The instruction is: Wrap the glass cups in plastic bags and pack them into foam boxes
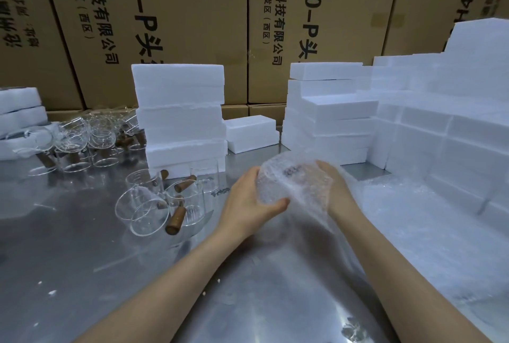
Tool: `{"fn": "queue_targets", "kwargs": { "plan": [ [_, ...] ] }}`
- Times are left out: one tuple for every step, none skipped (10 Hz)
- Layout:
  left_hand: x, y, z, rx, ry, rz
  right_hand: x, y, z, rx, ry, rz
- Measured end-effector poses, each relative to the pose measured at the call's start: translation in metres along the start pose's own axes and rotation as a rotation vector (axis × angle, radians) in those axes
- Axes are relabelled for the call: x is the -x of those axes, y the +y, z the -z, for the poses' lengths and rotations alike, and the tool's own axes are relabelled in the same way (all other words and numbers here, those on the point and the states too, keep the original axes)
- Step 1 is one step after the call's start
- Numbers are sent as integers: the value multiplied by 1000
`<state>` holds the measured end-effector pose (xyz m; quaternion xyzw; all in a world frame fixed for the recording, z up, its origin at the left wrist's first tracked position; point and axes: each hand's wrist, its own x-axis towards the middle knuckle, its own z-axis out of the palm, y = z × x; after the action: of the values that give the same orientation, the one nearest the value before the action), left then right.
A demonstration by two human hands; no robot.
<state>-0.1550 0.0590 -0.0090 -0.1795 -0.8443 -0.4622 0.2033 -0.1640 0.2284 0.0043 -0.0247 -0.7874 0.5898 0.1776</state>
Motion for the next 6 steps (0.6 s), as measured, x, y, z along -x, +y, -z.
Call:
{"fn": "queue_targets", "kwargs": {
  "plan": [
    [-2,-6,-1,185,19,176,21,-24,-4,348,9,176],
    [-6,-9,-2,329,13,267,32,-40,-8,342,216,538],
    [-7,-9,0,415,29,311,35,-48,-6,227,441,743],
    [-10,-11,4,486,76,359,28,-49,1,-22,624,688],
    [-15,-13,9,615,24,405,19,-47,7,-281,603,403],
    [-16,-16,11,725,-45,400,10,-36,9,-352,315,75]
  ]
}}
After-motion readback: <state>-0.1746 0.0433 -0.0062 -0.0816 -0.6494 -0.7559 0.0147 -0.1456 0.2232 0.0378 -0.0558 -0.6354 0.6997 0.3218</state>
